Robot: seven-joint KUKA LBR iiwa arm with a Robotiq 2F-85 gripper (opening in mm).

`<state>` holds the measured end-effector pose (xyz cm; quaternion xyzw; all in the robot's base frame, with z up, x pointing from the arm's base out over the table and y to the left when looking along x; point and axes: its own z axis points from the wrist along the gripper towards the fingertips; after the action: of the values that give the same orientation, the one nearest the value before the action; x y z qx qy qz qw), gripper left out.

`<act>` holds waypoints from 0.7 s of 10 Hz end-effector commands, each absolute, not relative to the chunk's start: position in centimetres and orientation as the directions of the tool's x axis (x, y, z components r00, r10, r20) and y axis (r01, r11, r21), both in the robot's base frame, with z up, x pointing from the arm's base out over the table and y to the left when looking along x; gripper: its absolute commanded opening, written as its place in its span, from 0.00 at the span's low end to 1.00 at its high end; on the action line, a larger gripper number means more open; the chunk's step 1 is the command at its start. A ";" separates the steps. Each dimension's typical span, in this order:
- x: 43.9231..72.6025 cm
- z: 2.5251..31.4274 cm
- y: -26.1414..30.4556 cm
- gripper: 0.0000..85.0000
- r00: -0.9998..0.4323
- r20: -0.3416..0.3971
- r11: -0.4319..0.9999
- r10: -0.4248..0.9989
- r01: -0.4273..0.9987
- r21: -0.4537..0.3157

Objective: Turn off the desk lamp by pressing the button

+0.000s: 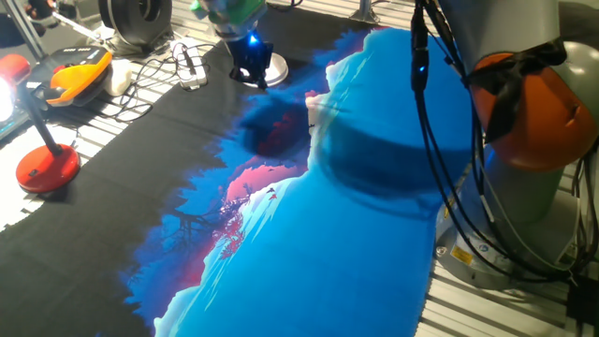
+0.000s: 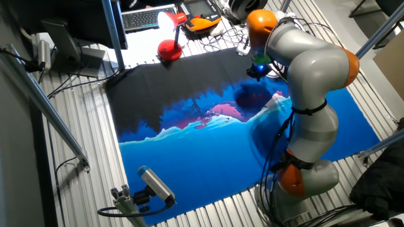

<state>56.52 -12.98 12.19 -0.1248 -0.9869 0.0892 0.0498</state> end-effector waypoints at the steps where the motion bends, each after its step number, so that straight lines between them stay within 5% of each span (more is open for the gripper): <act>1: 56.1 13.0 -12.9 0.00 -0.961 0.082 0.954 0.264 0.247 -0.170; 7: 54.0 16.9 -11.4 0.00 -0.938 0.052 0.930 0.343 0.332 -0.156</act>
<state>53.95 -11.38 16.98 -0.1718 -0.9818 0.0708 0.0395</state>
